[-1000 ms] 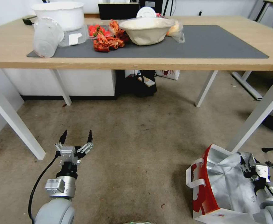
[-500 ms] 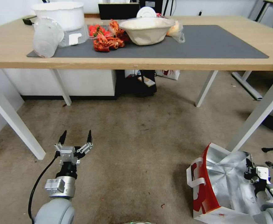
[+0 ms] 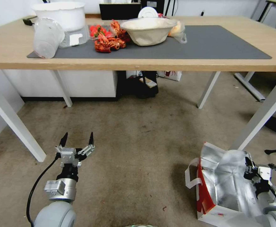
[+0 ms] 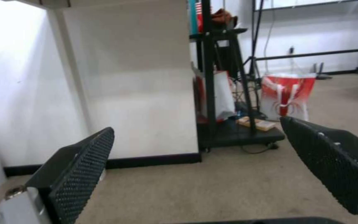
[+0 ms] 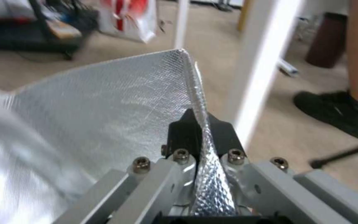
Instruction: Pick up the food delivery bag from the floor and place it on the table.
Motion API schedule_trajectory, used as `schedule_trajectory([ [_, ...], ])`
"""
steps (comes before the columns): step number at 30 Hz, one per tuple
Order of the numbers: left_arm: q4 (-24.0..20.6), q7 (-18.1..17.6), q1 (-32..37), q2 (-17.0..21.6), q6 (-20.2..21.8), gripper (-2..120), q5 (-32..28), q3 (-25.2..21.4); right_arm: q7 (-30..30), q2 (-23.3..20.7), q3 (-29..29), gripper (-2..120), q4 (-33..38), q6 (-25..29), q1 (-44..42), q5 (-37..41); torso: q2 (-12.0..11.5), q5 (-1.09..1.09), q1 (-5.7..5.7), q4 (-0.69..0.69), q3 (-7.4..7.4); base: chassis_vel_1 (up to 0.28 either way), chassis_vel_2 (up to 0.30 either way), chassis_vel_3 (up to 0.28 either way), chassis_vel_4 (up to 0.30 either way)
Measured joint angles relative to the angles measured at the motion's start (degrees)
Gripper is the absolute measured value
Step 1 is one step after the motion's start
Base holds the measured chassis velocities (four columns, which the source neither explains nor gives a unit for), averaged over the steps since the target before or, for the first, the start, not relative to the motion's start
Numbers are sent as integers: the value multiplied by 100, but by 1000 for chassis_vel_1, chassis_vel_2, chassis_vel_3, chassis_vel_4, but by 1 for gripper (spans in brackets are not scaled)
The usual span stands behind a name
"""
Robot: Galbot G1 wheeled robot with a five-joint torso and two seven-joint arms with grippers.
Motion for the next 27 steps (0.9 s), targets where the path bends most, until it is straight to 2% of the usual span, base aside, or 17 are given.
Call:
schedule_trajectory([
  [10,16,132,48,-12,-115,100,-30,-42,-143,-38,-214,0,826,-309,-102,274,0,1,0,0,0,0,0,0,0],
  [18,18,275,56,6,-258,99,-44,-151,-255,-141,-380,0,1800,-571,-291,417,0,1,0,0,0,0,0,0,0],
  [22,29,284,45,11,-282,99,-8,-167,-344,-304,-417,0,2519,-743,-437,559,0,1,0,0,0,0,0,0,0],
  [27,43,281,33,13,-290,99,1,-167,-355,-413,-433,0,2925,-872,-452,701,0,1,0,0,0,0,0,0,0],
])
